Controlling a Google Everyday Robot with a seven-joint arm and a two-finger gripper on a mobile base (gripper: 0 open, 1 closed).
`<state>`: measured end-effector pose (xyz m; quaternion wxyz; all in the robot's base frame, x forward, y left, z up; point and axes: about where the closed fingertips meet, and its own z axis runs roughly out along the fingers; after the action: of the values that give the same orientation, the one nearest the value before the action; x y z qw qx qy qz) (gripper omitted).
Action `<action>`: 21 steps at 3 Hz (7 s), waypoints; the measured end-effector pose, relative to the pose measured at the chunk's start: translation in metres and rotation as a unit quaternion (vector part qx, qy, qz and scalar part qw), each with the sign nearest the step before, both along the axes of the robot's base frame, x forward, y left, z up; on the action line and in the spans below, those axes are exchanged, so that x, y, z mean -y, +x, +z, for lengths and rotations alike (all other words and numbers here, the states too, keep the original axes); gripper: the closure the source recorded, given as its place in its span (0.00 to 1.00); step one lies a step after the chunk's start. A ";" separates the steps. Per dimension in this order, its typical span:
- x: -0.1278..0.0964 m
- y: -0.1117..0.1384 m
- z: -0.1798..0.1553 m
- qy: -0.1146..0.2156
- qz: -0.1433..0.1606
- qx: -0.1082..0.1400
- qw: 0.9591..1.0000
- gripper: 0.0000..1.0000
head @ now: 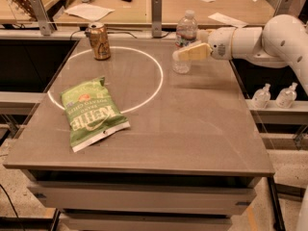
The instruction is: Move water bottle near green jalapeno chip bag
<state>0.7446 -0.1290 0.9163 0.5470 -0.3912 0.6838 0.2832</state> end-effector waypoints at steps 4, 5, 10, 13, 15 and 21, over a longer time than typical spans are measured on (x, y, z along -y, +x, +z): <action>-0.024 -0.017 0.009 0.023 0.088 -0.007 0.996 0.97; -0.039 -0.040 0.019 0.035 0.146 -0.014 0.989 1.00; -0.116 -0.124 0.022 0.013 0.285 -0.026 0.958 1.00; -0.173 -0.192 0.023 0.024 0.309 -0.067 0.948 1.00; -0.198 -0.203 0.022 0.035 0.349 -0.031 0.936 1.00; -0.212 -0.207 -0.003 -0.032 0.433 0.000 0.901 0.59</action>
Offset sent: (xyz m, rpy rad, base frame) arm -0.0005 0.0086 0.0028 0.0182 -0.0049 0.0809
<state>0.5378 0.0828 0.9137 0.3575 -0.6662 0.4556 0.4699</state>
